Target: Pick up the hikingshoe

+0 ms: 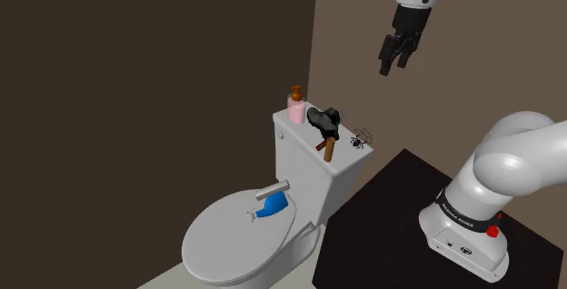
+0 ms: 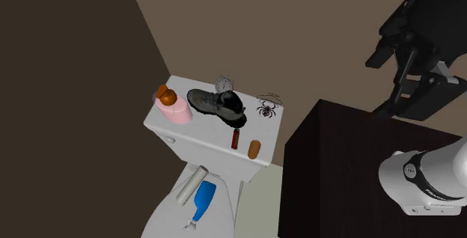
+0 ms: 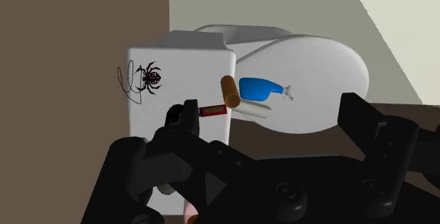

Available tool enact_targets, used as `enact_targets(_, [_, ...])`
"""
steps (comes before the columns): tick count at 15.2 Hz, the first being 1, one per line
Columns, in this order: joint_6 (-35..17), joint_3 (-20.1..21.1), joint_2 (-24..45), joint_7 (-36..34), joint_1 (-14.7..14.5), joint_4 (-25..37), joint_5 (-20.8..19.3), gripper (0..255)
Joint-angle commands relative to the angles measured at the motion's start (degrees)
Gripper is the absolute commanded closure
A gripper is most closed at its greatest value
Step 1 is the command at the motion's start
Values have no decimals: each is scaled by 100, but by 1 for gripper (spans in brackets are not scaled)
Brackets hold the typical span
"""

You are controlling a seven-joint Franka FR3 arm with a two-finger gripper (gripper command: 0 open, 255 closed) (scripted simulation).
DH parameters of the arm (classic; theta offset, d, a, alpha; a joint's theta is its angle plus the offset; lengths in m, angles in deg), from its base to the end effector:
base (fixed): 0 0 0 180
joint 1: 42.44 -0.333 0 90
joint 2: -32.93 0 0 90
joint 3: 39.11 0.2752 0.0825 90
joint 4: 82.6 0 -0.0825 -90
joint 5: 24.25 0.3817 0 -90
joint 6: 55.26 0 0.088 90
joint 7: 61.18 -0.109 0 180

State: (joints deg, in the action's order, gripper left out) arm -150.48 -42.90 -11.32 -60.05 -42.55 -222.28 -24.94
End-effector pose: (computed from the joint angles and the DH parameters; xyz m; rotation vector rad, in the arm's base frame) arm 0.3419 -0.0256 0.5238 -3.1071 0.0381 0.0056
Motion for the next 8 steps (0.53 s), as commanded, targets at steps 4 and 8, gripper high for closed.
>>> enact_targets(4, [-524,-34,578,-31,35,-7,-52,0])
enact_targets(8, [-1175,-85,1412,-75,81,96,-112,0])
